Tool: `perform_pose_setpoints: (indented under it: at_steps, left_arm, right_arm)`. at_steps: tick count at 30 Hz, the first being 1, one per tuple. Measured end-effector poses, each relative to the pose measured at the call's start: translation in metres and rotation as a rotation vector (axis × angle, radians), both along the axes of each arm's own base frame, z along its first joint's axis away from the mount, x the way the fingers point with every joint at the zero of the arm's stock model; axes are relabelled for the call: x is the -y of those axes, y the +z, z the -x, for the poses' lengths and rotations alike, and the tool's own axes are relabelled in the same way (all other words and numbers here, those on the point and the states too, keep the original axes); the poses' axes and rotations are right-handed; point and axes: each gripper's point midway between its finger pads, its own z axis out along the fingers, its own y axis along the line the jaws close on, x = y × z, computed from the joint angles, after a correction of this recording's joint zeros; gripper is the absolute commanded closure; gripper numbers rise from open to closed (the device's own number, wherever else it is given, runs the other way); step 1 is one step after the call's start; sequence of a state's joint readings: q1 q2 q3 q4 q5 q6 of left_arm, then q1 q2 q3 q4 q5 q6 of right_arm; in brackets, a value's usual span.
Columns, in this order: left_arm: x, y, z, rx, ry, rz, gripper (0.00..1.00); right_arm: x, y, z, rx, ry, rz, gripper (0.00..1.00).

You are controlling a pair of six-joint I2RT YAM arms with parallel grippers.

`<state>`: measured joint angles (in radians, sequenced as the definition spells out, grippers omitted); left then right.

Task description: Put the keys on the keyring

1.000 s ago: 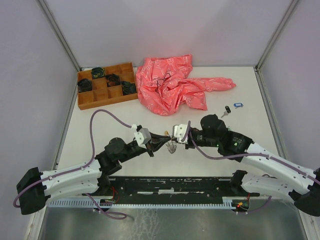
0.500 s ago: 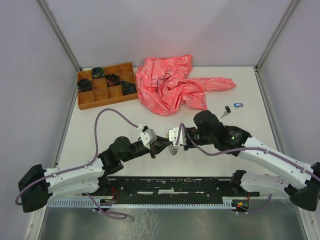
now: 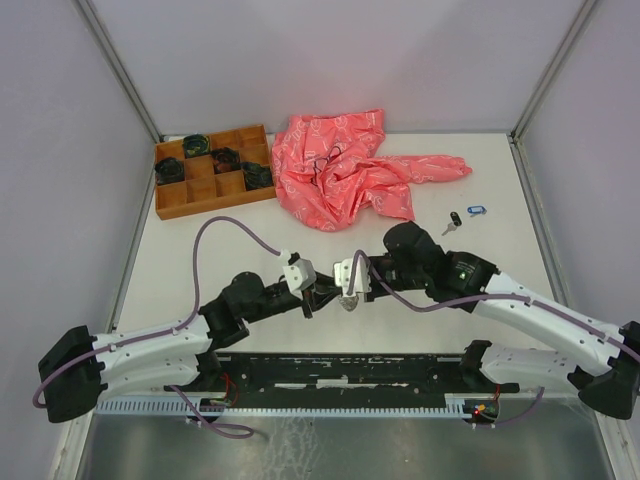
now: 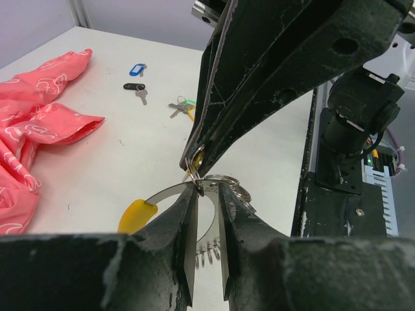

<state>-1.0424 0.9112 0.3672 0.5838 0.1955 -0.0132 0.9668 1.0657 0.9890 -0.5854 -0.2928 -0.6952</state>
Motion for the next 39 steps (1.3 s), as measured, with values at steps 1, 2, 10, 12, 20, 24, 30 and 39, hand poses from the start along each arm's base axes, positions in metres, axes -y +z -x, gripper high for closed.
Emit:
perform_pose_setpoints:
  at_steps: [1, 2, 10, 12, 20, 24, 30, 39]
  left_arm:
    - [0.0, 0.0, -0.001, 0.001, 0.003, 0.001, 0.74]
    - [-0.001, 0.001, -0.002, 0.001, 0.006, 0.002, 0.74]
    - [-0.004, 0.014, -0.013, 0.017, 0.012, 0.016, 0.74]
    - [-0.005, 0.019, -0.015, 0.033, 0.01, 0.02, 0.74]
    - [-0.004, 0.036, -0.026, 0.071, 0.004, 0.028, 0.74]
    - [-0.001, 0.044, -0.028, 0.077, -0.001, 0.034, 0.74]
    - [0.006, 0.043, -0.031, 0.064, -0.019, 0.014, 0.75]
    - [0.01, 0.033, -0.036, 0.02, -0.012, -0.04, 0.8]
  right_arm:
    - [0.0, 0.002, -0.003, 0.017, -0.004, -0.005, 0.99]
    - [0.0, 0.004, -0.005, 0.032, -0.007, -0.01, 0.99]
    - [0.0, 0.021, -0.019, 0.161, -0.008, -0.029, 0.99]
    - [0.001, 0.023, -0.024, 0.197, -0.013, -0.023, 0.99]
    - [0.005, 0.026, -0.034, 0.264, -0.025, 0.005, 0.99]
    - [0.007, 0.026, -0.036, 0.279, -0.034, 0.015, 0.99]
    - [0.007, 0.027, -0.037, 0.287, -0.031, 0.019, 0.99]
    - [0.007, 0.027, -0.037, 0.289, -0.029, 0.02, 0.99]
